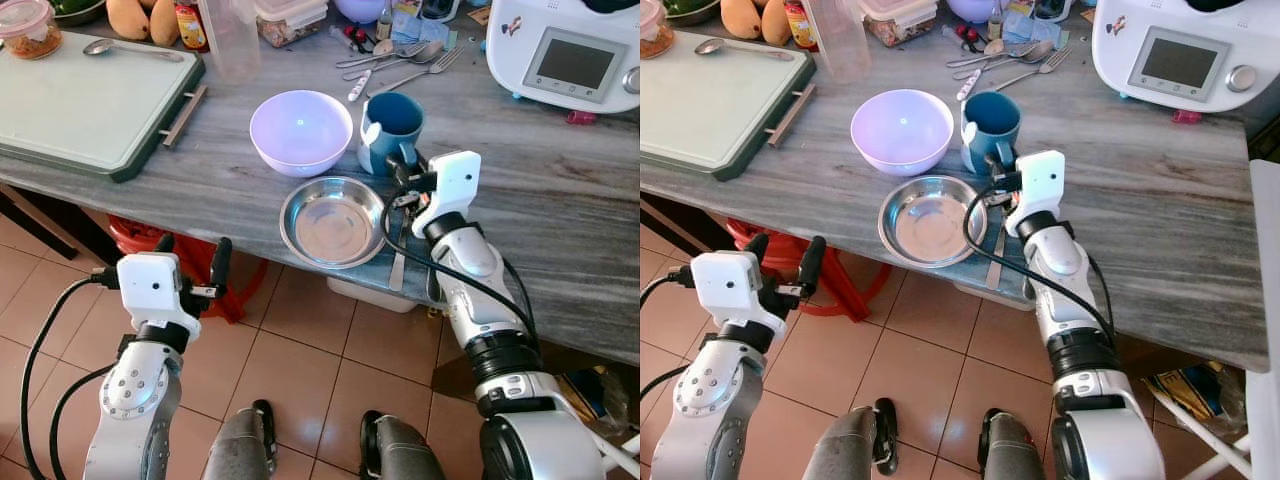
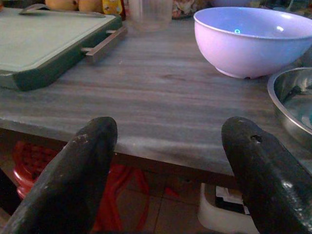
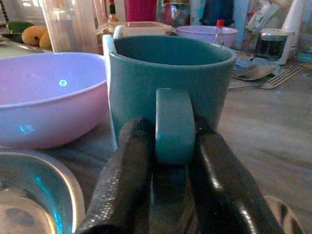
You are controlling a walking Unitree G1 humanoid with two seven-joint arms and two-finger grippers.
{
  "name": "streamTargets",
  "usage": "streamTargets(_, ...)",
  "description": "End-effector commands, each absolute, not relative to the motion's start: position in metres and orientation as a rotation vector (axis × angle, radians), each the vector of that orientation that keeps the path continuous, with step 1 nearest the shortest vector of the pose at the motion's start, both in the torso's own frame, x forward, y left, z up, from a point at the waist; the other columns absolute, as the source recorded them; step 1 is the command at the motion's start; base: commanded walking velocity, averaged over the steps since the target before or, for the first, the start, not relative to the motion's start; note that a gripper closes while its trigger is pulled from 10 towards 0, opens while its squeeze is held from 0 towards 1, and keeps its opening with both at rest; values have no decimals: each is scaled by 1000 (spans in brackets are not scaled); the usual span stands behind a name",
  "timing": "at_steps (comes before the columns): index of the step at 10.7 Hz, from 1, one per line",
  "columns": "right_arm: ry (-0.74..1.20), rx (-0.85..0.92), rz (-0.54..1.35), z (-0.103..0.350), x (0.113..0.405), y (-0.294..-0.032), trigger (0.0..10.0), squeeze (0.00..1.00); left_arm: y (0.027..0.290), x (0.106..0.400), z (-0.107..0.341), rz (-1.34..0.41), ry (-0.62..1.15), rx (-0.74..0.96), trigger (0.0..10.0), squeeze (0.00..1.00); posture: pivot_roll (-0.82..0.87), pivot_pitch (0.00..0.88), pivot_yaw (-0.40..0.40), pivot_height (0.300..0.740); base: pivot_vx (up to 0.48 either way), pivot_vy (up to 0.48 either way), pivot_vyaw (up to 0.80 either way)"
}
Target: Setting the table
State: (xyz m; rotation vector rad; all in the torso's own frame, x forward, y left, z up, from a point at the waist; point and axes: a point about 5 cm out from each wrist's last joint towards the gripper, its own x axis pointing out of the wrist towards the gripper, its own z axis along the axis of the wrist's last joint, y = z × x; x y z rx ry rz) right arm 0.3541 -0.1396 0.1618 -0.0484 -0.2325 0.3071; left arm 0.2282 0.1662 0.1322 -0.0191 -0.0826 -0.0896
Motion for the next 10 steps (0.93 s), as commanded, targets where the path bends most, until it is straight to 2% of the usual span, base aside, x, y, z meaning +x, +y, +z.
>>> streamTargets(1,-239,-54,307,163,354,-140,10000,1000,165,226,132,-97,-76,-8,10000,0,78,254,21,740,0,0,0)
streamTargets(4,-267,-84,308,166,350,-142,10000,1000,165,228,131,-95,-76,-10,10000,0,72,250,17,740,0,0,0)
streamTargets(5,-275,-94,302,167,349,-143,10000,824,164,229,131,-95,-77,-10,10000,0,69,248,14,740,0,0,0)
streamTargets(6,-293,-106,291,170,347,-144,10000,0,164,229,131,-93,-79,-9,10000,0,67,248,12,740,0,0,0)
streamTargets(10,-376,-131,250,186,338,-148,10000,0,163,230,130,-90,-79,-11,10000,0,57,230,8,740,0,0,0)
